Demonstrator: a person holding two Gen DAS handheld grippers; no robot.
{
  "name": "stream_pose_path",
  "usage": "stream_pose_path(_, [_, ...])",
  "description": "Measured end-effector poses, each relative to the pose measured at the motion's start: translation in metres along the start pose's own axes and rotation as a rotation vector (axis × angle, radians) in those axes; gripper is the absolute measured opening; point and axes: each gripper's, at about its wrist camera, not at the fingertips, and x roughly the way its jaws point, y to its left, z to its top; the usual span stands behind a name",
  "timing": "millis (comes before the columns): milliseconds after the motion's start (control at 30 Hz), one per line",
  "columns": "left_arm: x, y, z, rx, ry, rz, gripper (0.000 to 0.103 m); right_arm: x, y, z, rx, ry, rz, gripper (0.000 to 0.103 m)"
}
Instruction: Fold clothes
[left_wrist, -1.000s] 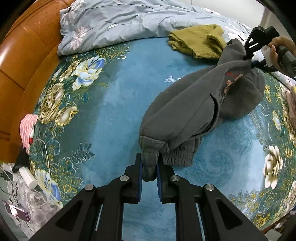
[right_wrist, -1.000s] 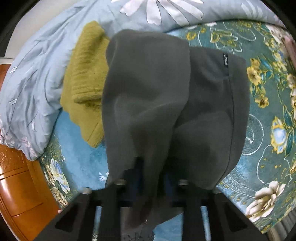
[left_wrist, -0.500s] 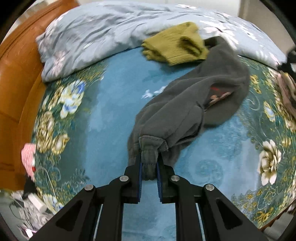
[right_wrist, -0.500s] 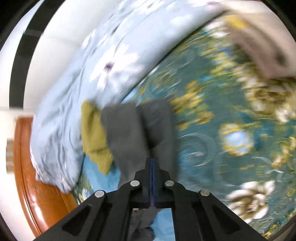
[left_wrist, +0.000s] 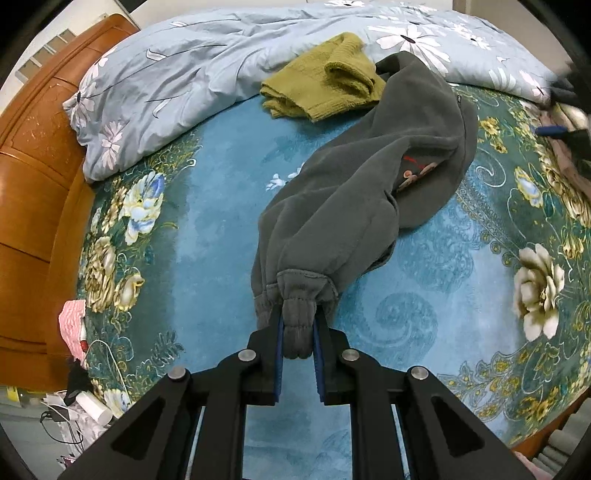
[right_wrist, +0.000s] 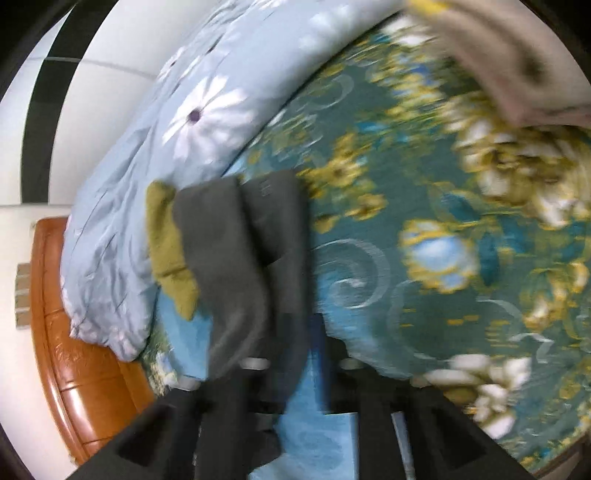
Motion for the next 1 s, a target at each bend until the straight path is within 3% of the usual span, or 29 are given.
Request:
stream_pose_path(33, [-0.001,0.002,0.000,-0.009,-0.001,-0.002,0.014,0.010,0.008,-0.001,0.000,0.010,0.028,0.074])
stream_pose_path(100, [-0.002,0.005,0.000,-0.032,-0.001,-0.008,0.014,0.033,0.022,-0.004,0.009,0.041,0.056,0.074])
stream_pose_path(267, [-0.005,0.020,-0.002,-0.107,-0.009,-0.038,0.014,0.090,0.038,-0.008,0.035,0.092,-0.021,0.074])
stream_pose_path(500, [-0.013,0.048,-0.014,-0.226,-0.011,-0.064,0.014,0.151,0.051,-0.002,0.057,0.143,-0.049,0.074])
stream_pose_path(567, [-0.014,0.053,-0.018,-0.250,-0.005,-0.072,0.014,0.161,0.056,-0.001,0.089,0.171,-0.050,0.067])
stream_pose_path(633, [-0.015,0.054,-0.022,-0.254,0.003,-0.072,0.014,0.166,0.061,-0.002,0.121,0.195,-0.062,0.026])
stream_pose_path(700, [-0.015,0.054,-0.024,-0.254,0.012,-0.071,0.014,0.166,0.067,-0.002,0.134,0.206,-0.060,0.004])
stream_pose_path(867, [-0.019,0.046,-0.019,-0.221,0.009,-0.057,0.014,0.125,0.088,0.003,0.046,0.135,0.064,0.004])
stream_pose_path(1000, [-0.024,0.028,-0.009,-0.110,-0.023,-0.017,0.014,0.064,0.074,0.002,0.001,0.041,0.153,0.004])
